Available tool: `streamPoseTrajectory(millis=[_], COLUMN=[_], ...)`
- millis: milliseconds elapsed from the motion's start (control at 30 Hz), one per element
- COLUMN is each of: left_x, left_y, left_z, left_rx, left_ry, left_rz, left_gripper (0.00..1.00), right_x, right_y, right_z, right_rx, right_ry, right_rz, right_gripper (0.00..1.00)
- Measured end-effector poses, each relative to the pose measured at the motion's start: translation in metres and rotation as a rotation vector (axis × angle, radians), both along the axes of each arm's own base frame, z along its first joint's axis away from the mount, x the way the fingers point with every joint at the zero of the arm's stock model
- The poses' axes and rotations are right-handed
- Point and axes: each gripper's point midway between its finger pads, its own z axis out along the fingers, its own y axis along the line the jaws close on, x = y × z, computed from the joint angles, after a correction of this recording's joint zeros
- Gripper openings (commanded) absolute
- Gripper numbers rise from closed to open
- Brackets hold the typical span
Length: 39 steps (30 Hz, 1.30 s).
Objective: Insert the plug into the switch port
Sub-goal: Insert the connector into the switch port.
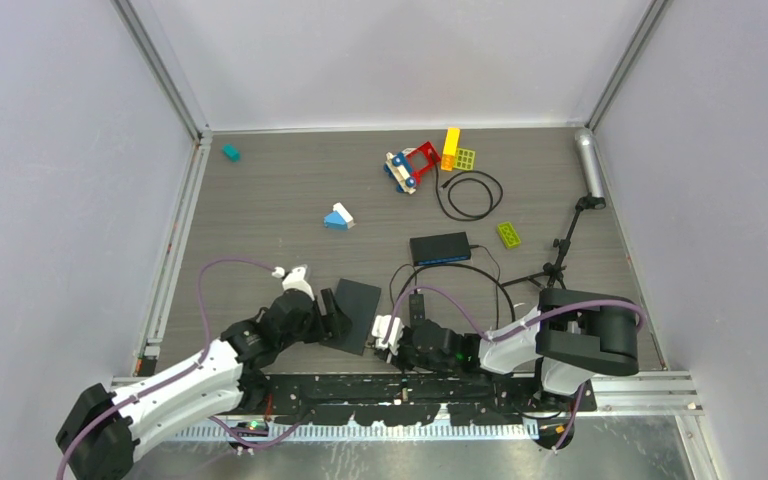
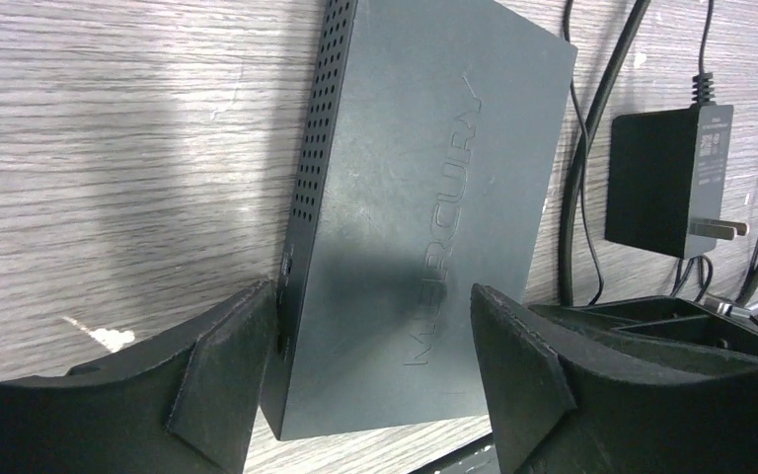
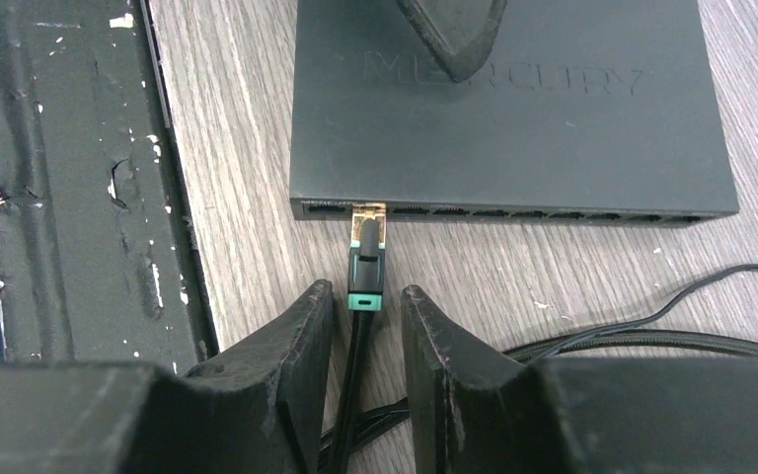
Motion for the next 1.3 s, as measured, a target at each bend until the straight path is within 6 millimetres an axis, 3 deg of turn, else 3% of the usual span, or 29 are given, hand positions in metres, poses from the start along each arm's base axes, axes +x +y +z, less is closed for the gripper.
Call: streamPoseTrajectory(millis=[233,500,700,867,1067,1300], left_x=[0.001,0.001,0.001,0.003,0.006,0.009], left_y=[-0.006,-0.007,-0.007,-0.006,-0.002,0.003], left_z=[0.001,-0.002,-0.002,-0.001,-0.001,-0.002], left_rx=[-0.027,-0.053,-0.06,-0.056,-0.031,-0.02], left_ry=[-0.008,-0.012,-0.015,-0.017,-0.015,-0.014], left_rz=[-0.012,-0.003,0.0,0.01,0.033,0.056], left_gripper=[0.7,0.67,0.76,0.76,0.76,0.76], right_x=[-0.001,0.0,0.0,0.0,-0.002,-0.003], right_y=[0.005,0.008,0.008,0.009,0.002,-0.002], right_z=[-0.001,-0.002,-0.002,-0.002,0.0,-0.002], right_rx=[0.012,0.022,0.023,0.016,-0.012,-0.032], right_ry=[0.006,0.014,0.02,0.022,0.029,0.036], right_rz=[0.015,0.016,0.012,0.011,0.011,0.013], right_gripper=[0.35,0.14,0.27,0.31,0.31,0.24])
